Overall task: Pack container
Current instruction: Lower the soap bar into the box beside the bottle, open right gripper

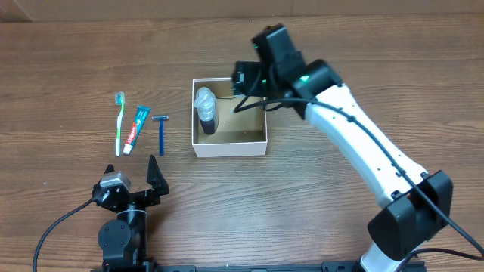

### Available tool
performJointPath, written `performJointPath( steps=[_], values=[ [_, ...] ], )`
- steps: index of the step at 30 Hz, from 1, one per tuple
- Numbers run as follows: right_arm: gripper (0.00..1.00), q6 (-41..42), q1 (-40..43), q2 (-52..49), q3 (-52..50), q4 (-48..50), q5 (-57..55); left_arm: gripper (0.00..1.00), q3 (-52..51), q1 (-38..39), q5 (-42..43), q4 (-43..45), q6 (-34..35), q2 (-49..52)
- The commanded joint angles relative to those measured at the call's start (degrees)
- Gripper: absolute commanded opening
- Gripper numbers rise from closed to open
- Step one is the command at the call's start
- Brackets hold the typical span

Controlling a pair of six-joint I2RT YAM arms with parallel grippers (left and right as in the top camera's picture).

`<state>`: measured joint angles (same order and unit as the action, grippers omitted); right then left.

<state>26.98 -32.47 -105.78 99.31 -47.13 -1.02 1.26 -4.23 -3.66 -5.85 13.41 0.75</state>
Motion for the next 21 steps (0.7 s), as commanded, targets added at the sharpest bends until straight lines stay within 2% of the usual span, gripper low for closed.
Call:
performJointPath(
  steps=[1,9,15,17,21],
  values=[
    [0.63,0.7,-1.4,-4.0,0.1,2.8,-1.8,1.00,-0.2,-0.3,-0.8,0.2,0.5,-0.5],
    [0.63,0.9,-2.6,-13.6,0.1,4.9,-1.8,1.00,-0.2,-0.3,-0.8,0.2,0.5,-0.5],
    [0.64,0.9,-2.6,-16.7,0.1,5.7,-1.9,1.00,-0.2,-0.3,-0.8,0.2,0.5,-0.5],
    [0.71,0.9,-2.6,-17.0,0.1,5.7,-1.9,1.00,-0.2,-0.3,-0.8,0.2,0.5,-0.5],
    [0.75,0.9,-2.6,-17.1,0.1,6.5,-1.9,1.00,-0.2,-0.3,-0.8,0.2,0.5,-0.5]
  ],
)
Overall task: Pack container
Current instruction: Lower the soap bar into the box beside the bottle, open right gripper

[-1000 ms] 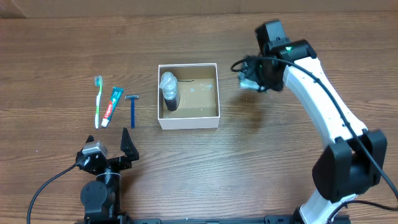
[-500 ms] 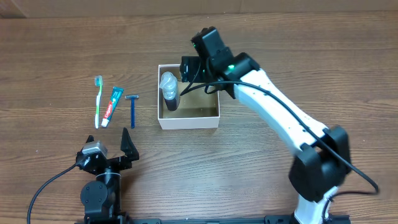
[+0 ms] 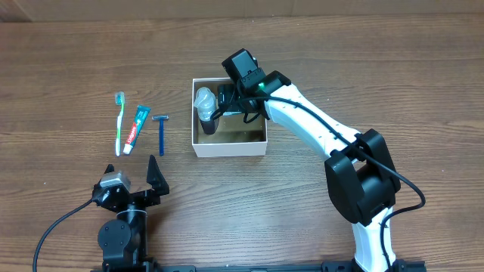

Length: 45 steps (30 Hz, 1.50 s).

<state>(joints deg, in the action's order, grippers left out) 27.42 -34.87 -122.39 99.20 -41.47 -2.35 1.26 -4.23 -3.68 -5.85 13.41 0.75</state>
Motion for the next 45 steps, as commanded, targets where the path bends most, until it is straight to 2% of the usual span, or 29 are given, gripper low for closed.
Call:
performJointPath(
  steps=[1,5,7,11,15,23,35,41,45],
  values=[
    [0.75,0.4,-0.2,-0.5,0.2,0.9,-0.5,1.00,-0.2,-0.3,-0.7,0.2,0.5,-0.5],
    [0.76,0.4,-0.2,-0.5,0.2,0.9,-0.5,1.00,-0.2,-0.3,-0.7,0.2,0.5,-0.5],
    [0.80,0.4,-0.2,-0.5,0.2,0.9,-0.5,1.00,-0.2,-0.3,-0.7,0.2,0.5,-0.5],
    [0.82,0.4,-0.2,-0.5,0.2,0.9,-0.5,1.00,-0.2,-0.3,-0.7,0.2,0.5,-0.5],
    [0.90,0.4,-0.2,-0.5,0.2,0.8,-0.5,1.00,-0.2,-0.3,-0.7,0.2,0.5,-0.5],
    [0.95,0.4,-0.2,-0.5,0.2,0.8,-0.5,1.00,-0.2,-0.3,-0.7,0.2,0.5,-0.5],
    [0.93,-0.5,0.3,-0.4,1.1,0.6,-0.6,1.00,-0.2,-0.3,-0.7,0.2,0.5,-0.5],
    [0.93,-1.2,1.6,-0.3,12.1,-8.3,-1.2,1.00,-0.2,-0.3,-0.7,0.2,0.5,-0.5],
    [0.94,-1.9,1.7,-0.3,26.3,-21.1,-4.3,1.00,-0.2,-0.3,-0.7,0.2,0.5,-0.5]
  ],
)
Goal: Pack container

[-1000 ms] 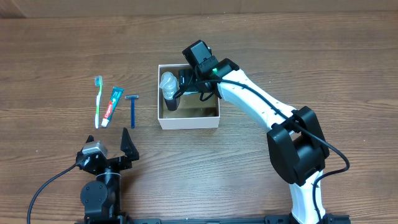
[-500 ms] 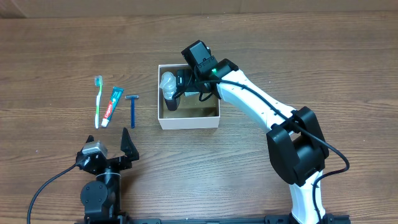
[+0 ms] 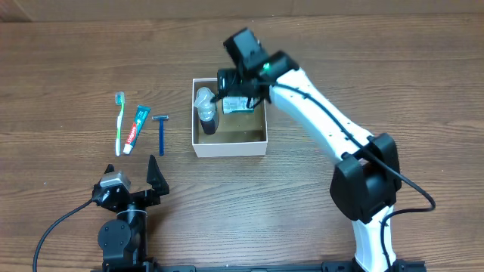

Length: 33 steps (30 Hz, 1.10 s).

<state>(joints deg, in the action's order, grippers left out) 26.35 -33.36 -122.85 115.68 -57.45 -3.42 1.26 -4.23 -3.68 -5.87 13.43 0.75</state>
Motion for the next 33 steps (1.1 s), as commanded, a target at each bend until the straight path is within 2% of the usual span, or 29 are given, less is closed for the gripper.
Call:
performJointPath(
  steps=[1,6,8,12,16,19,26,27,28,29,33],
  values=[
    [0.95,-0.6,0.5,0.3,14.1,-9.4,-4.7,1.00,-0.2,-0.3,-0.7,0.2,0.5,-0.5],
    [0.95,5.7,6.8,0.7,28.5,-27.7,-8.1,1.00,-0.2,-0.3,-0.7,0.2,0.5,-0.5],
    [1.00,8.3,10.6,0.7,30.3,-32.0,-8.1,1.00,-0.2,-0.3,-0.7,0.2,0.5,-0.5],
    [1.00,9.7,20.7,0.7,30.2,-39.5,-7.9,1.00,-0.2,-0.3,-0.7,0.2,0.5,-0.5],
    [1.00,3.7,28.8,0.7,30.1,-39.6,-2.3,1.00,-0.2,-0.3,-0.7,0.2,0.5,-0.5],
    [1.00,3.6,32.0,0.7,30.1,-39.6,-2.3,1.00,-0.2,-0.3,-0.8,0.4,0.5,-0.5],
    [1.00,3.6,34.5,0.7,30.1,-39.5,-2.3,1.00,-0.2,-0.3,-1.4,1.5,0.5,-0.5],
    [1.00,3.6,34.5,0.7,30.1,-39.5,-2.3,1.00,0.0,-0.3,0.3,2.0,1.2,-0.5],
    [1.00,3.6,34.5,0.7,30.1,-39.5,-2.3,1.00,1.1,-0.3,6.1,1.6,-0.1,-0.5],
    [1.00,3.6,34.5,0.7,30.1,-39.5,-2.3,1.00,2.6,-0.3,14.2,2.0,-4.8,-0.5],
    [1.00,3.6,34.5,0.7,30.1,-39.5,-2.3,1.00,11.7,-0.4,15.5,-4.9,-7.4,4.4]
  ],
)
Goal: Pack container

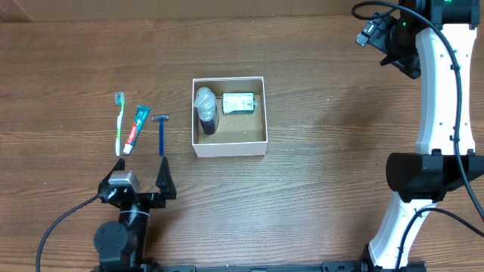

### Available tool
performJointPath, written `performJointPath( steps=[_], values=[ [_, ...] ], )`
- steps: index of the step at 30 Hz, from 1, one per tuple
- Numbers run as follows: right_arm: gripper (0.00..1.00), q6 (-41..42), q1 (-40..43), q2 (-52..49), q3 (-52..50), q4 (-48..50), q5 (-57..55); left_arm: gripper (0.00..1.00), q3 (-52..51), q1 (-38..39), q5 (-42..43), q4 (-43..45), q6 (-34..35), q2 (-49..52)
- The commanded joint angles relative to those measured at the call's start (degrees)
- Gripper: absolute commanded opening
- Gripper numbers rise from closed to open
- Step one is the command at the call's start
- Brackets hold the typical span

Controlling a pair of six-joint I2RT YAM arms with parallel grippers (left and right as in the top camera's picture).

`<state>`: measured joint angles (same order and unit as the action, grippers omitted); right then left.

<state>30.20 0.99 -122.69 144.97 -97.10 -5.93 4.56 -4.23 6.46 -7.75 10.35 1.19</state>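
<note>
A white open box point(229, 149) stands mid-table. Inside it, a dark bottle with a clear cap point(206, 112) lies at the left and a green-and-white packet point(238, 103) rests at the back right. Left of the box lie a green toothbrush point(119, 123), a toothpaste tube point(137, 129) and a blue razor point(161, 134). My right gripper point(398, 64) hangs far to the upper right, away from the box, and looks open with nothing in it. My left gripper point(141, 172) stands open at the front left, just below the razor.
The right arm's white links point(435, 106) run down the right side to its base point(412, 181). The left arm's base and cable point(121, 234) sit at the front left edge. Bare wooden table point(318, 174) lies between box and right arm.
My right gripper has gone from over the box's back edge to the far upper right. The packet stays in the box. My left gripper now sits slightly higher, with its fingers wider apart.
My right gripper was first over the box's back right corner, then low inside the box beside the bottle. After that the green-and-white packet lay in the box under it. Now the arm is away and the packet rests there alone.
</note>
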Motion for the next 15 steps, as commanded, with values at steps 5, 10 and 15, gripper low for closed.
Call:
performJointPath(
  steps=[5,10,15],
  values=[
    [1.00,-0.2,0.2,0.5,0.9,0.1,0.2,1.00,33.0,-0.4,6.0,-14.5,-5.2,32.2],
    [1.00,-0.2,0.2,0.5,0.9,0.1,0.2,1.00,61.3,-0.3,14.4,-34.8,-5.2,56.0],
    [1.00,-0.2,0.2,0.5,0.9,0.1,0.2,1.00,71.3,-0.3,14.3,-46.2,-8.4,67.8]
  ],
)
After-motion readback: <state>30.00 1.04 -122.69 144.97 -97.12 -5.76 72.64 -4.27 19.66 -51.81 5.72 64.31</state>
